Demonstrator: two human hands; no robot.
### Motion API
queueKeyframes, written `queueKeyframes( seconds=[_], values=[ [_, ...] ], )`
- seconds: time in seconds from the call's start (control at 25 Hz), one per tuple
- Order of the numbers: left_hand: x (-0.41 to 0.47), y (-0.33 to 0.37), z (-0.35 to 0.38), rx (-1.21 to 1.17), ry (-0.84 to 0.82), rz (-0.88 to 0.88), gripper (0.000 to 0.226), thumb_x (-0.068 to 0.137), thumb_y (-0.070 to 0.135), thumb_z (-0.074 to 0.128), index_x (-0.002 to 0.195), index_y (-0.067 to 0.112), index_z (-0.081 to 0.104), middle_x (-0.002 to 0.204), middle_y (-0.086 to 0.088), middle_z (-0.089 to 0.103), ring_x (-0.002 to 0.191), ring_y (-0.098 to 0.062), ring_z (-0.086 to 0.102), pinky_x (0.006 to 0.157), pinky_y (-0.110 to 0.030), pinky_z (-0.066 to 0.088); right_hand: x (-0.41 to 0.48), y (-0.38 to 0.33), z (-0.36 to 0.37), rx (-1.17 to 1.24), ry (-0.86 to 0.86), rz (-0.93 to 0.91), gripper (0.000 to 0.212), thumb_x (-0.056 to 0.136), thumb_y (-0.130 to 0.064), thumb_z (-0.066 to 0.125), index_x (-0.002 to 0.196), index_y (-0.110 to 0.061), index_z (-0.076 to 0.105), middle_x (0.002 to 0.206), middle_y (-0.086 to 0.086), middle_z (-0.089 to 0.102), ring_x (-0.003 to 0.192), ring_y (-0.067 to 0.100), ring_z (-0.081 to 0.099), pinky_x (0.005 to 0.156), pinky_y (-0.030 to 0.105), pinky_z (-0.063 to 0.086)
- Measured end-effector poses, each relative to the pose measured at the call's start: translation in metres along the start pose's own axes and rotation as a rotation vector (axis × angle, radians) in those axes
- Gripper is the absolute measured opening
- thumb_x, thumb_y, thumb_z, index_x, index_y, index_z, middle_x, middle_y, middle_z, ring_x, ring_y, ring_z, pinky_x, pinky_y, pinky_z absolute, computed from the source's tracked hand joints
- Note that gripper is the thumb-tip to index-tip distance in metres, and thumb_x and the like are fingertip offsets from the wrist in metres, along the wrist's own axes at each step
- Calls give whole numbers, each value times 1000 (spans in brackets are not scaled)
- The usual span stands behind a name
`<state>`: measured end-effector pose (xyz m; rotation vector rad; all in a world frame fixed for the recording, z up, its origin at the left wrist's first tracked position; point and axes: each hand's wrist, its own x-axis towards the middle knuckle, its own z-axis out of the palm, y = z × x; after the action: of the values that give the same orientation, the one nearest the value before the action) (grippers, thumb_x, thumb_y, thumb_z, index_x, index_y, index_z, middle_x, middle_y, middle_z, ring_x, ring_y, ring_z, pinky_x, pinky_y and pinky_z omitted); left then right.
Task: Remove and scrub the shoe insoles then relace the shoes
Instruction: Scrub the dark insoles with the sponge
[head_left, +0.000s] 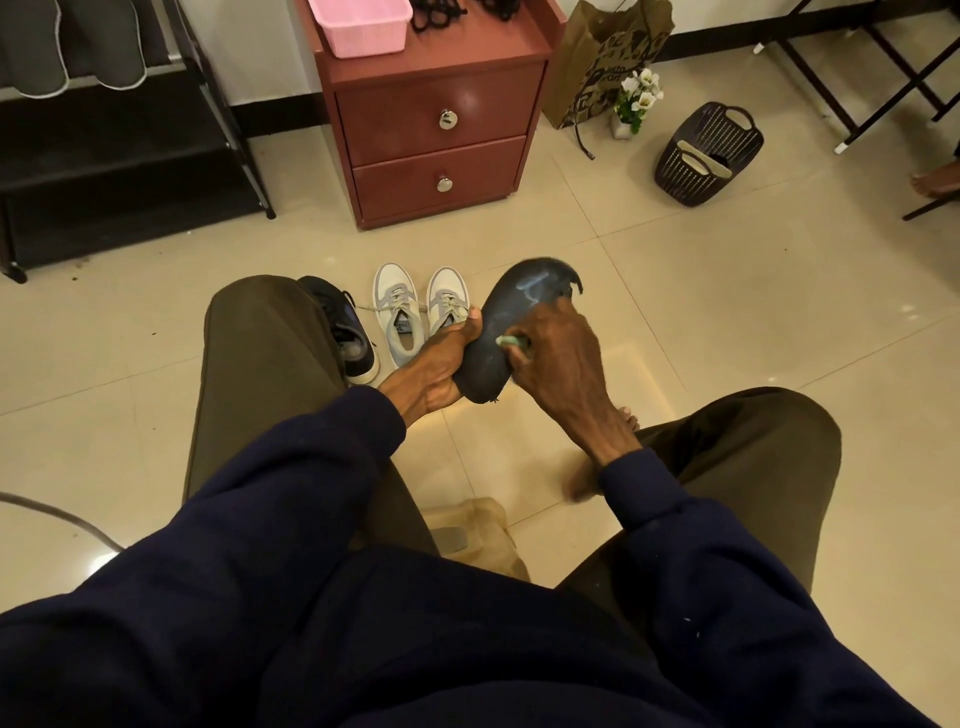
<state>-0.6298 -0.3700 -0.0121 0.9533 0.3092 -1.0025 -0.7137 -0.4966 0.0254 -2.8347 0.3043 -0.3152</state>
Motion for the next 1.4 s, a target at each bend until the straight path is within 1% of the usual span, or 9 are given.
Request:
queueKeyframes(
  seconds=[0.08, 0.24, 0.48, 0.68, 0.84, 0.92, 1.12, 1.28, 1.4],
  values=[
    [0, 0, 1, 5, 41, 14, 50, 105, 33, 53, 139, -4, 54, 115, -17, 69, 89, -26, 72, 75, -35, 64, -1, 3, 3, 28, 44, 6, 11, 79, -16, 83, 88, -11, 78, 89, 8, 70, 86, 25, 60, 70, 34, 48],
    [-1, -1, -4, 29, 7, -8, 43, 106, 36, 50, 131, 1, 58, 110, -14, 69, 88, -25, 70, 75, -34, 62, -9, -15, 8, 185, -201, -144, 3, 85, -16, 77, 86, -12, 77, 86, 3, 69, 82, 17, 55, 71, 29, 45],
    [3, 0, -2, -22, 58, 13, 47, 105, 32, 54, 139, -1, 55, 123, -18, 67, 95, -27, 69, 84, -38, 60, 0, 10, 2, 48, 32, 44, 14, 78, -18, 83, 88, -12, 76, 92, 6, 70, 89, 25, 61, 71, 35, 52],
    [-1, 1, -5, 9, -9, -28, 39, 106, 38, 50, 118, 4, 64, 103, -11, 75, 86, -23, 73, 79, -34, 62, -8, -15, 1, 371, -336, -94, 3, 85, -19, 79, 85, -15, 78, 81, -7, 65, 69, 4, 55, 62, 18, 42],
    [2, 3, -4, -56, 13, -18, 53, 103, 37, 56, 141, 0, 54, 134, -19, 65, 110, -31, 68, 92, -42, 59, -1, 9, -7, 65, -135, 35, 12, 78, -25, 85, 84, -18, 78, 87, -3, 71, 76, 11, 60, 61, 26, 44],
    [-1, 5, -3, -76, 19, -17, 51, 103, 37, 54, 140, 1, 54, 131, -18, 65, 108, -33, 68, 89, -46, 60, -3, 9, -3, 67, -50, 46, 15, 76, -17, 86, 86, -14, 76, 89, 2, 70, 79, 16, 59, 64, 26, 42],
    [-2, 1, -5, -86, 26, -51, 58, 101, 34, 61, 147, 1, 49, 119, -14, 69, 94, -25, 72, 76, -38, 64, -6, -14, 0, 409, -286, -106, 2, 83, -13, 78, 85, -13, 77, 82, -2, 67, 69, 8, 58, 60, 26, 49],
    [-4, 2, -1, -77, -63, -112, 38, 103, 34, 59, 125, 3, 66, 109, -14, 73, 89, -26, 74, 74, -39, 63, 0, -5, 3, 222, -24, -7, 6, 87, -14, 77, 89, -8, 76, 86, 6, 68, 74, 15, 58, 66, 25, 45],
    [-4, 2, -2, -53, -51, -144, 29, 101, 35, 61, 109, 8, 70, 95, -9, 74, 80, -21, 73, 71, -34, 62, -4, -19, 7, 321, -77, -76, 9, 87, -11, 77, 96, -9, 77, 91, 6, 69, 80, 13, 62, 70, 19, 47]
  ],
)
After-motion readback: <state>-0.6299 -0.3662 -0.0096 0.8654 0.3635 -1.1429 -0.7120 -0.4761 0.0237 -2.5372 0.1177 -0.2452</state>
